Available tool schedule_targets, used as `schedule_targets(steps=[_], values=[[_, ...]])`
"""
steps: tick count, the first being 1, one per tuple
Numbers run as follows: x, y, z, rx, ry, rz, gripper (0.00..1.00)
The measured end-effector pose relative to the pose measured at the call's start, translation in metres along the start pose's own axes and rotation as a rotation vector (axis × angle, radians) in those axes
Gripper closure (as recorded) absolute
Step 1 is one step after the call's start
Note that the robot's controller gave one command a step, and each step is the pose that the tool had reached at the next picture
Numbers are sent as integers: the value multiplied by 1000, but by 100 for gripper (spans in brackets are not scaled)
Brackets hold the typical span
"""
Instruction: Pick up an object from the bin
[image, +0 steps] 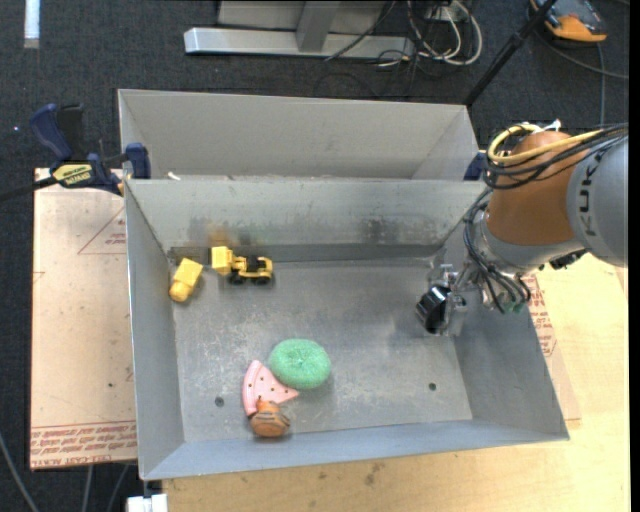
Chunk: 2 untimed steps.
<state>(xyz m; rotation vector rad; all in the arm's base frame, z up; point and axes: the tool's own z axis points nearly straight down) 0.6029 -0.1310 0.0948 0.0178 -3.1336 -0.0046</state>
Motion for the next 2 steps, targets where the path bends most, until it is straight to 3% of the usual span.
schedule_targets(steps=[2], values=[[-3,-1,-32,4,-15,-1,100]])
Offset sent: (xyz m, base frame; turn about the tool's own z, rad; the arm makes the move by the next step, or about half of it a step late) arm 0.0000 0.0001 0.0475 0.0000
